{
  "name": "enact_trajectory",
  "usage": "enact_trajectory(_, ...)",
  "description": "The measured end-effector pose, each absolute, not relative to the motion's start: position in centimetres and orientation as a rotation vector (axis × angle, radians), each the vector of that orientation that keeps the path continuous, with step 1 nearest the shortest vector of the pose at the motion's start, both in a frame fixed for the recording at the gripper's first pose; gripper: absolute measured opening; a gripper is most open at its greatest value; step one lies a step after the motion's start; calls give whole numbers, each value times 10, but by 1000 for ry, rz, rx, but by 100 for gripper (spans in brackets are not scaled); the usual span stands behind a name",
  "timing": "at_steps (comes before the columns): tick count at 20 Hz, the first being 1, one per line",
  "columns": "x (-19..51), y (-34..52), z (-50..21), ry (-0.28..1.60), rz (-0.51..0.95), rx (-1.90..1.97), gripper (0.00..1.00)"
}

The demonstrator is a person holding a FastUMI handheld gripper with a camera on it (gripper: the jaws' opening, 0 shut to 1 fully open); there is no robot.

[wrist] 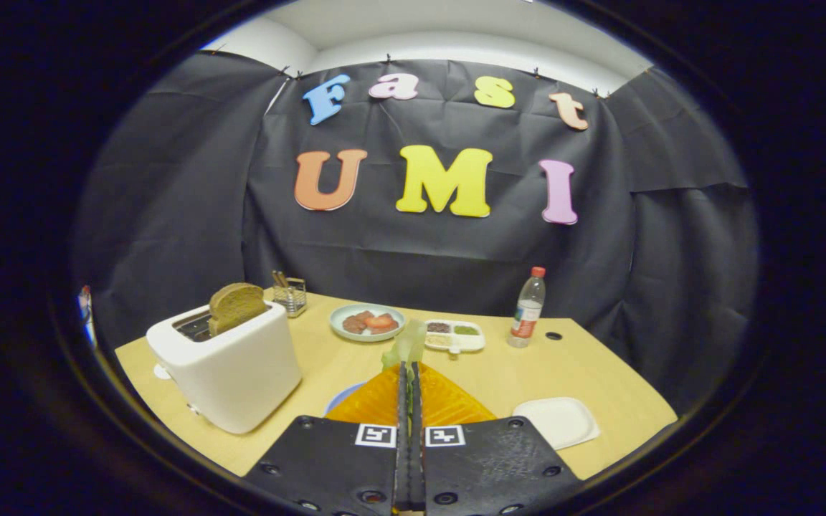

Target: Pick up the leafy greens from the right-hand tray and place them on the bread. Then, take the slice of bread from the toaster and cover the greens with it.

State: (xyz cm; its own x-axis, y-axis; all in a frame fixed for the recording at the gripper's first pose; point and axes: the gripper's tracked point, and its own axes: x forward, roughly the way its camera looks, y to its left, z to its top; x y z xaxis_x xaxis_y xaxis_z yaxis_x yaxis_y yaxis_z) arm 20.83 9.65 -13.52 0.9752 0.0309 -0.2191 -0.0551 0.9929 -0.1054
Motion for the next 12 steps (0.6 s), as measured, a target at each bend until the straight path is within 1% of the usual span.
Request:
enact_trajectory(4, 221, 143, -154, 238, 123, -79, 0)
enact_trajectory(5, 226, 144, -160, 245, 120, -94, 0)
enact_trajectory(7, 238, 141, -178, 276, 119, -100, 0)
enact_trajectory(12, 263, 102, -213, 359, 78, -60, 0)
